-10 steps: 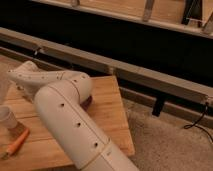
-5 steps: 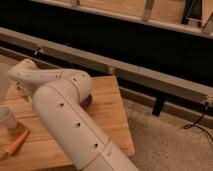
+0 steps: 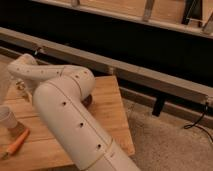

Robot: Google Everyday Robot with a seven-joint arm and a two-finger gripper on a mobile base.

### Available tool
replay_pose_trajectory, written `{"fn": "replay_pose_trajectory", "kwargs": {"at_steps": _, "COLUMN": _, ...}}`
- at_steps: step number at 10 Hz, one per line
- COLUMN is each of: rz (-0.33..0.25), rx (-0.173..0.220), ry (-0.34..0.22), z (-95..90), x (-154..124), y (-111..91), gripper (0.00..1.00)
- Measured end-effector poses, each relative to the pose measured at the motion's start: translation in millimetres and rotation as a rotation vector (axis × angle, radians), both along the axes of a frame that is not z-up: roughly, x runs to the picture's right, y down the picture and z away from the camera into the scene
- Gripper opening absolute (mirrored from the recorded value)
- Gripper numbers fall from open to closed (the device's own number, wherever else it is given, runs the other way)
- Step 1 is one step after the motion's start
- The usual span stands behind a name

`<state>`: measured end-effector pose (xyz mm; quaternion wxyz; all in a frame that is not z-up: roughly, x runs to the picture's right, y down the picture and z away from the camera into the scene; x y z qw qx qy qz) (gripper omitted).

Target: Place the eraser on the white sponge

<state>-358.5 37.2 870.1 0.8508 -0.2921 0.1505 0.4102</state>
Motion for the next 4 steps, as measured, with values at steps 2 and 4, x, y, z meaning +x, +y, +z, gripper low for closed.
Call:
{"fn": "replay_pose_trajectory", "kwargs": {"at_steps": 2, "rz": 0.053, "rx": 0.006, "ry": 0.037, "z": -3.7, "x": 21.2, "y": -12.3, "gripper": 0.8}}
{"fn": "replay_pose_trajectory", "kwargs": {"at_steps": 4, "rz": 0.145, "rx": 0.004, "ry": 0.071, "z": -3.3, "x": 45.6, "y": -20.4, "gripper": 0.8}}
